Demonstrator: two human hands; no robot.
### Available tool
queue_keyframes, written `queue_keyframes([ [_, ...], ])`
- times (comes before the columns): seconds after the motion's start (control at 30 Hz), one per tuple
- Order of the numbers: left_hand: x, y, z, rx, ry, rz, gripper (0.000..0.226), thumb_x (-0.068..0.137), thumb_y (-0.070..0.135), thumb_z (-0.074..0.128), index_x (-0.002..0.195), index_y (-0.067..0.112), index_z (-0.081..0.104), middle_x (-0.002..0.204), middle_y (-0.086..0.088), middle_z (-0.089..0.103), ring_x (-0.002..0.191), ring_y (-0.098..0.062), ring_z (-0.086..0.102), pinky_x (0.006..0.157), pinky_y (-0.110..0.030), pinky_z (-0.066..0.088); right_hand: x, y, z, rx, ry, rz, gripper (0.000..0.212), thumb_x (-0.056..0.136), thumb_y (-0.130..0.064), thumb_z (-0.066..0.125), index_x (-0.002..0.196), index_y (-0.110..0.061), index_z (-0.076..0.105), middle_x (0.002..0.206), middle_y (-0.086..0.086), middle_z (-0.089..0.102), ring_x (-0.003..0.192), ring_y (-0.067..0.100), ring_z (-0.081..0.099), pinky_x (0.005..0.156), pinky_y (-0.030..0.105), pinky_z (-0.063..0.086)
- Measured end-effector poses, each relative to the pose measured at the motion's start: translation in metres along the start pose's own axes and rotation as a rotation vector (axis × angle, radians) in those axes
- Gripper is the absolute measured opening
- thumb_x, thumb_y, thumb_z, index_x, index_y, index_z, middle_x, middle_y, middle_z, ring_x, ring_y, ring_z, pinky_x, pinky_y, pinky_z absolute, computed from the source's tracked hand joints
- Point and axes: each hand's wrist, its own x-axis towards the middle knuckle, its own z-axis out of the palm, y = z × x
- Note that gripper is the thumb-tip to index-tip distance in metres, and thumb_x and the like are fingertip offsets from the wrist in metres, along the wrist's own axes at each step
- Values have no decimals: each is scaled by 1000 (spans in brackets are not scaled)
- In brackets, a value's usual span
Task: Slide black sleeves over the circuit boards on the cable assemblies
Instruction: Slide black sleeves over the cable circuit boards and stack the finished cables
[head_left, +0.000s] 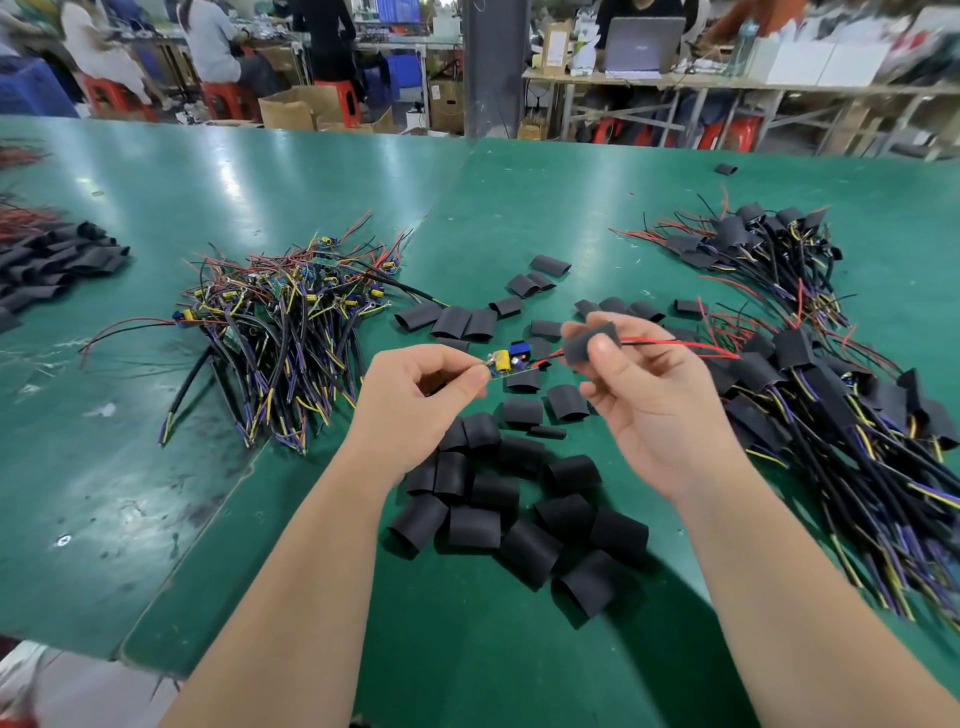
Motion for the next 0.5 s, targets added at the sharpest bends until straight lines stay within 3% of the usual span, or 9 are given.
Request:
queue_keyframes([
  [0.13, -2, 3, 5, -110, -46, -1, 26, 86, 7, 68, 71, 29, 70, 62, 11, 69, 58, 2, 57, 60, -10, 45, -5, 6, 7, -61, -43, -33, 29, 65, -16, 69, 92, -13, 59, 97, 12, 73, 85, 24, 66, 60, 22, 46],
  [0.27, -2, 5, 4, -162, -57, 4, 25, 86, 6, 67, 71, 26, 71, 61, 11, 68, 49, 4, 51, 51, -5, 37, -5, 7, 9, -60, -24, -42, 28, 65, -15, 69, 91, -12, 58, 94, 12, 74, 81, 26, 69, 61, 23, 47],
  [0.37, -3, 5, 4, -175, -98, 14, 28, 86, 6, 67, 70, 29, 72, 62, 10, 68, 52, 3, 53, 54, -7, 40, -3, 6, 5, -128, 14, -53, 29, 66, -16, 69, 93, -15, 61, 93, 16, 71, 87, 26, 65, 64, 24, 48],
  [0.5, -2, 3, 4, -133, -126, 9, 27, 86, 12, 67, 71, 33, 74, 65, 9, 69, 61, -6, 55, 60, -16, 45, -3, 2, 0, -10, -118, -53, 28, 70, -9, 68, 97, -11, 61, 92, 8, 73, 85, 17, 67, 66, 22, 49],
])
